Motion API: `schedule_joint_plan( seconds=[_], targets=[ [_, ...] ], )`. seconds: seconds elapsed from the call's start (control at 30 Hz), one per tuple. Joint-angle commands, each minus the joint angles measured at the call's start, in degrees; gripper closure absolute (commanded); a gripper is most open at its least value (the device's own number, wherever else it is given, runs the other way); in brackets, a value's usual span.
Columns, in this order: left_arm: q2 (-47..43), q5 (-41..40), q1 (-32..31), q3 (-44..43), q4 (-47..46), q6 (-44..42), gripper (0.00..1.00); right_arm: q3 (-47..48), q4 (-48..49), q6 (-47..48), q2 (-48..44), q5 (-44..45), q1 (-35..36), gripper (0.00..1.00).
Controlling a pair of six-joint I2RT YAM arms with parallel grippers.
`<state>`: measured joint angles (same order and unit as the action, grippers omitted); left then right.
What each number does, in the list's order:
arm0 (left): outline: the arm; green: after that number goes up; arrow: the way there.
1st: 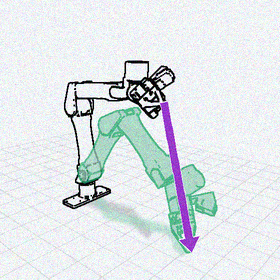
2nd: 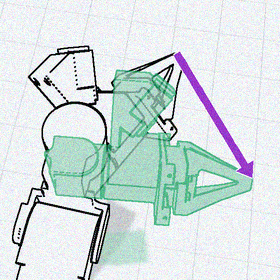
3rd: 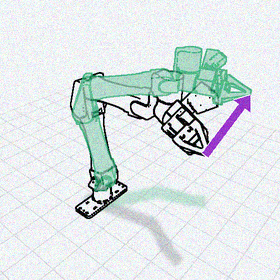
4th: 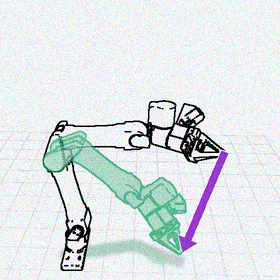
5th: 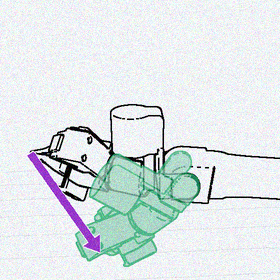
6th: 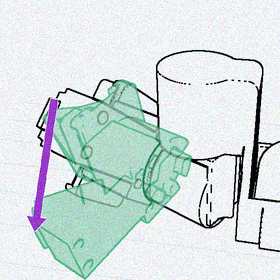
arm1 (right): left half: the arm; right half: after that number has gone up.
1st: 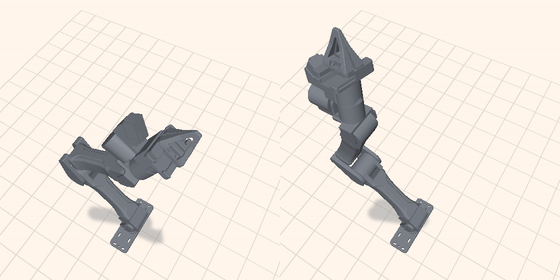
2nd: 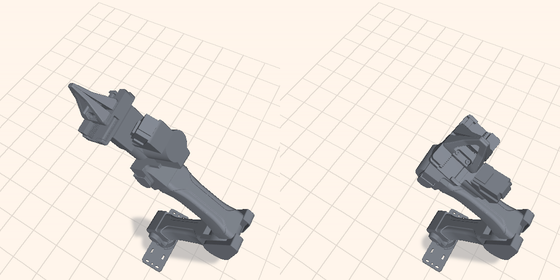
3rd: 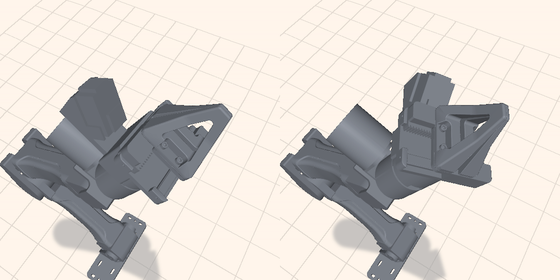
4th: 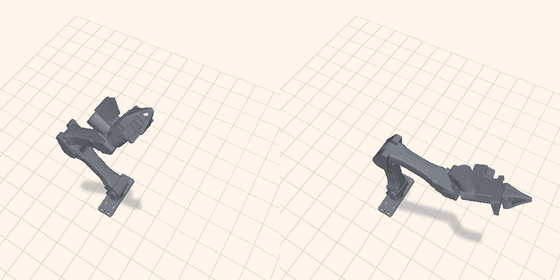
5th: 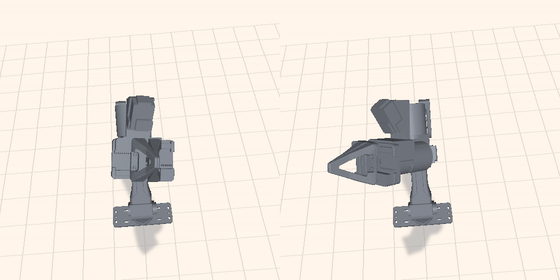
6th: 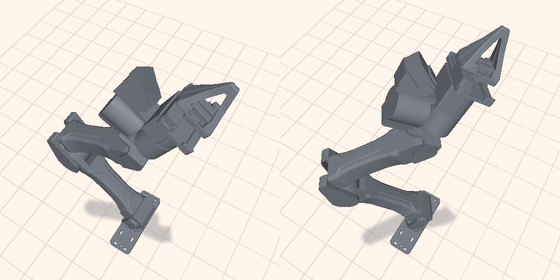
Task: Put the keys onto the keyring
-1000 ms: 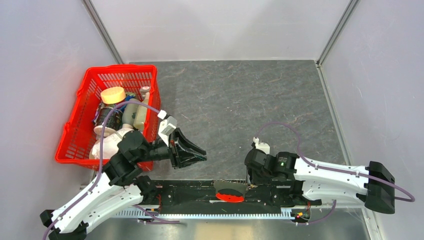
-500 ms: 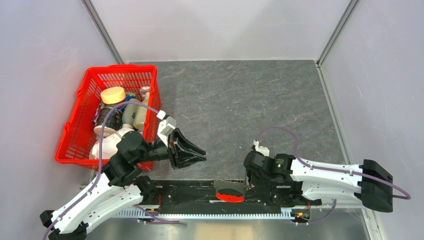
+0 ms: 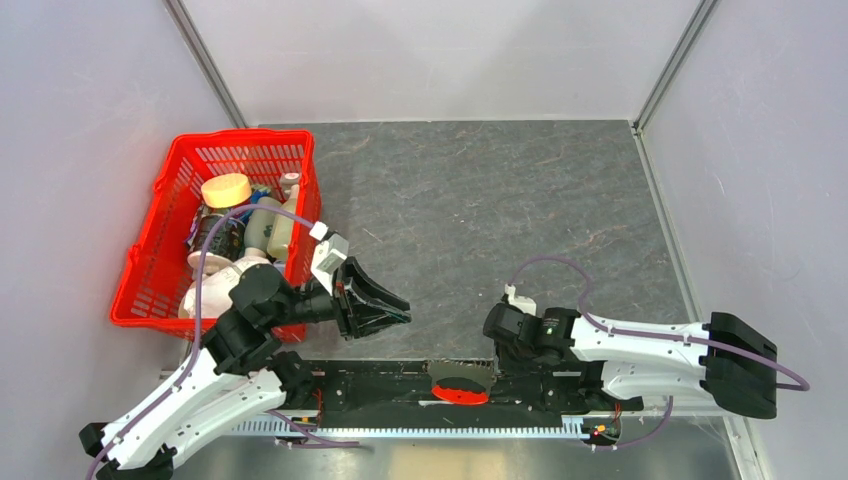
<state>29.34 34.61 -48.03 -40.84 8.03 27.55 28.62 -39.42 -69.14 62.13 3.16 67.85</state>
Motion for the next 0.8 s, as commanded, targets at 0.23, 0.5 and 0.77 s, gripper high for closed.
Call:
schedule_joint_plan(
  seconds=[0.23,0.5,0.77],
  targets=[
    [-0.2,0.0,-0.1,0.1,-0.6,-0.6,0.63,-0.3,2.4,-1.2,0.9,-0.5,-0.1,0.79],
    [0.4,0.2,-0.1,-0.1,-0.8,-0.6,0.63,0.0,2.2,-0.9,0.7,-0.3,-0.2,0.82],
    [0.7,0.2,-0.1,-0.2,-0.8,-0.7,0.63,3.6,-1.9,1.4,-1.2,2.6,-0.1,1.0]
  ],
)
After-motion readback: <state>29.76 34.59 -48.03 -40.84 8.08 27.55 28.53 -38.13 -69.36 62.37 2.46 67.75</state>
